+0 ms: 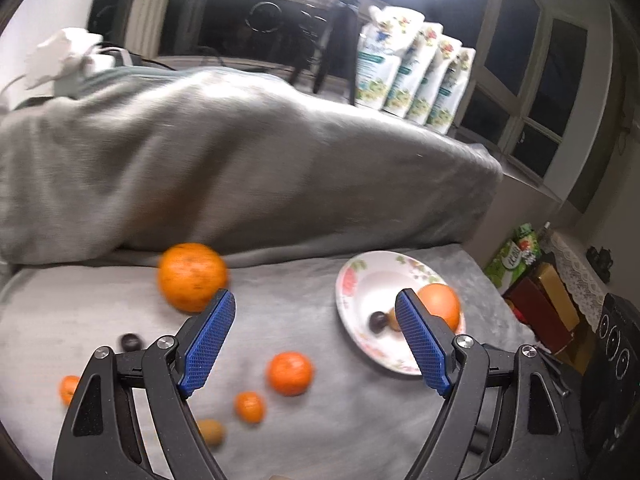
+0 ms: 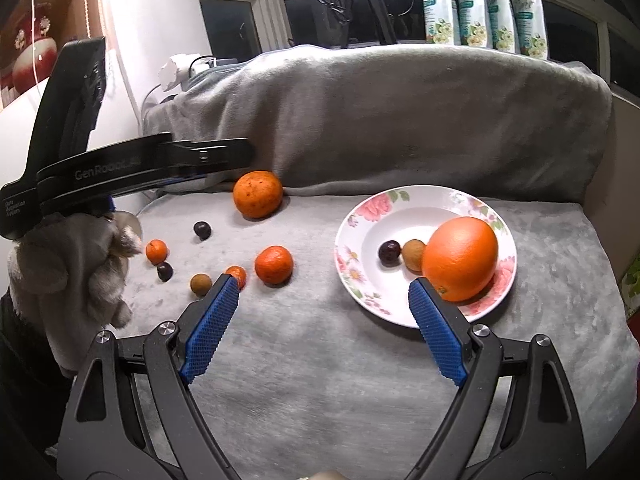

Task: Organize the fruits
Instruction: 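Withdraw both grippers from the plate toward the remaining fruits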

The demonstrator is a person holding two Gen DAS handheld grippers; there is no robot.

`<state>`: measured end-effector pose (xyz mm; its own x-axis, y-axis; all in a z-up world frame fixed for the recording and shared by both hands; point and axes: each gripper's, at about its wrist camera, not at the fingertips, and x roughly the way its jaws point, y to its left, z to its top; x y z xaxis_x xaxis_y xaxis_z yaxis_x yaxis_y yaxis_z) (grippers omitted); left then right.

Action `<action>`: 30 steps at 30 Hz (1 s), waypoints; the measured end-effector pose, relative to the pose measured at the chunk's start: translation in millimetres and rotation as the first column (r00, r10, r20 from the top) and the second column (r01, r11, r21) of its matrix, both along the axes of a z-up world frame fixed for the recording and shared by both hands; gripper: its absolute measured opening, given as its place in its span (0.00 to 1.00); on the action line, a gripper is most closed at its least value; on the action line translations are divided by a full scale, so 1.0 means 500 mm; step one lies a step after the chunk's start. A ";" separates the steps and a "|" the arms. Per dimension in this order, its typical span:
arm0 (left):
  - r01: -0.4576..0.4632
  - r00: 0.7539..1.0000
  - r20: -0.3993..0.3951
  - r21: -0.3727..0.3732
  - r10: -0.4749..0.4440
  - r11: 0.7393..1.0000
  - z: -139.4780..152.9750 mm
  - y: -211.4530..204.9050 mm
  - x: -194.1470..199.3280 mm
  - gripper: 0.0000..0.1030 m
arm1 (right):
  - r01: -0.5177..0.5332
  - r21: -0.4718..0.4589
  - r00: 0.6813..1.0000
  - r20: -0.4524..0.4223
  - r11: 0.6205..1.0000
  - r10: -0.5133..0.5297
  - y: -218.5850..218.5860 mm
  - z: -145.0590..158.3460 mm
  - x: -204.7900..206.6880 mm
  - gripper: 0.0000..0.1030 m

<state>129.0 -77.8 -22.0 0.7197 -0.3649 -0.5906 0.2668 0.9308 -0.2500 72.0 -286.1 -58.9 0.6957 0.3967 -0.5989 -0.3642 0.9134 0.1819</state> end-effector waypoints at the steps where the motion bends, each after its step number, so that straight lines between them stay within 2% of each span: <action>1: -0.014 1.000 0.002 0.002 0.014 1.000 0.000 0.016 -0.003 0.80 | -0.006 -0.003 1.000 0.000 1.000 0.006 0.005 0.001 0.000 0.87; 14: -0.188 0.982 -0.009 0.034 0.189 0.982 -0.032 0.191 -0.066 0.80 | -0.075 0.000 0.997 -0.004 0.997 0.075 0.055 0.001 0.014 0.87; 22: -0.249 0.967 -0.051 0.027 0.250 0.968 -0.070 0.263 -0.110 0.78 | -0.149 -0.006 0.988 -0.033 0.989 0.148 0.110 -0.021 0.031 0.86; 23: -0.254 0.965 -0.058 0.027 0.255 0.967 -0.078 0.270 -0.117 0.78 | -0.155 -0.006 0.987 -0.035 0.988 0.154 0.114 -0.023 0.033 0.84; 26: -0.248 0.965 -0.077 0.027 0.250 0.968 -0.096 0.275 -0.128 0.66 | -0.177 -0.008 0.983 -0.056 0.984 0.176 0.134 -0.035 0.044 0.69; 28: -0.237 0.967 -0.086 0.025 0.238 0.971 -0.107 0.274 -0.133 0.64 | -0.193 -0.004 0.978 -0.079 0.981 0.192 0.147 -0.047 0.053 0.58; 30: -0.219 0.970 -0.102 0.022 0.220 0.975 -0.121 0.268 -0.137 0.55 | -0.208 -0.009 0.973 -0.105 0.978 0.206 0.163 -0.062 0.064 0.49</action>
<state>60.3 56.1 -82.4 0.7167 -0.1982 -0.6686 0.0289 0.9664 -0.2554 103.8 -204.8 -89.7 0.5342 0.5128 -0.6721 -0.5260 0.8240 0.2106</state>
